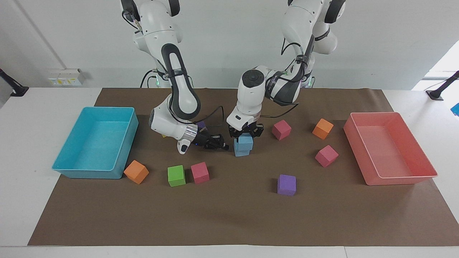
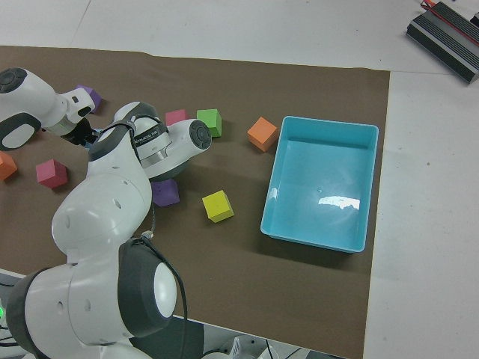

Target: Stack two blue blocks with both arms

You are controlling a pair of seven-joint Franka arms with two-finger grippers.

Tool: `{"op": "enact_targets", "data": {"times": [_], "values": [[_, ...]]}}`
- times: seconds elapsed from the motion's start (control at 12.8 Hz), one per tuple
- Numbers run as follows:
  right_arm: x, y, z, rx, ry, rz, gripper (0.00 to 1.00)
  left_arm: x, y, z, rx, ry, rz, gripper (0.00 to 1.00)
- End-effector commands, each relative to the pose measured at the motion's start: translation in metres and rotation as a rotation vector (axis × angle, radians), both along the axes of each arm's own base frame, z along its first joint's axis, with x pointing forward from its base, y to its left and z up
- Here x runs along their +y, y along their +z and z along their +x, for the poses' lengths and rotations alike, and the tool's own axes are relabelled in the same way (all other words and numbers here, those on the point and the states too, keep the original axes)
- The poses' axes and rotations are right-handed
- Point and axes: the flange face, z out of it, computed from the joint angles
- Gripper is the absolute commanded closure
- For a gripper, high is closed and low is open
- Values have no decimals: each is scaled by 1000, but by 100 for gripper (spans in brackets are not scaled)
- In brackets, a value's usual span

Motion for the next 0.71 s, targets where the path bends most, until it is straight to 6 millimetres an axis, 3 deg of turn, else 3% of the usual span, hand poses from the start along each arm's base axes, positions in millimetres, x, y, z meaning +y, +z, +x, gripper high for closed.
{"op": "enact_targets", "data": {"times": [0.0, 0.63], "values": [[-4, -1, -1, -19, 4, 30, 100, -3, 6, -13, -1, -1, 42, 100], [-4, -1, -1, -21, 3, 28, 100, -5, 5, -15, -18, 19, 27, 100]]}}
